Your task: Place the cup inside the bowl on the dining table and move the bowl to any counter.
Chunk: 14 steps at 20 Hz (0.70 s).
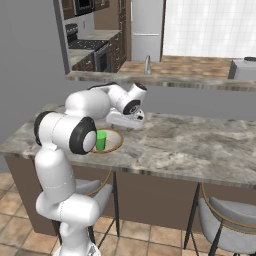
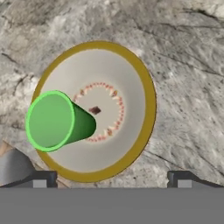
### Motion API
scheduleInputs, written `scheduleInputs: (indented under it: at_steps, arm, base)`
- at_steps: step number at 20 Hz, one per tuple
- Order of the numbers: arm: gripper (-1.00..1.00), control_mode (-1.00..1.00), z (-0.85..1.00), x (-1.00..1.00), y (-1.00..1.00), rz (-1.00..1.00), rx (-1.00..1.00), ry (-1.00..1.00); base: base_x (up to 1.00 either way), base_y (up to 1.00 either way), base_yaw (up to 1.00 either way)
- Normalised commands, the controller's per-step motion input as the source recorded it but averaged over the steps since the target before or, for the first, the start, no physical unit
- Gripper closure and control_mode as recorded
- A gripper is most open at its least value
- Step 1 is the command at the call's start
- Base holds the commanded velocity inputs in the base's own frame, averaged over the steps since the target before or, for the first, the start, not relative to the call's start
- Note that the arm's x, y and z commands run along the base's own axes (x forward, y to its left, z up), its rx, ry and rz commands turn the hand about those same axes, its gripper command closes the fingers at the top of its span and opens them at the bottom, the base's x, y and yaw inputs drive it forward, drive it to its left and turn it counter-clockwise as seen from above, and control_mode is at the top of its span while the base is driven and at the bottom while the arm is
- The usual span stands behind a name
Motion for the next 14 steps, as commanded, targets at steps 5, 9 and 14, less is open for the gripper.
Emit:
scheduleInputs:
  at_steps: [5,9,14]
  arm:
    - [-1.0,-1.0,-0.23,0.0,0.0,-0.12,0.0,0.0]
    - [-1.0,-1.0,-0.19,0.0,0.0,-0.15,0.0,0.0]
    - [-1.0,-1.0,-0.02,0.01,0.0,-0.18,0.0,0.0]
  base:
    - [0.0,0.0,0.0]
    - [0.0,0.0,0.0]
    - [0.0,0.0,0.0]
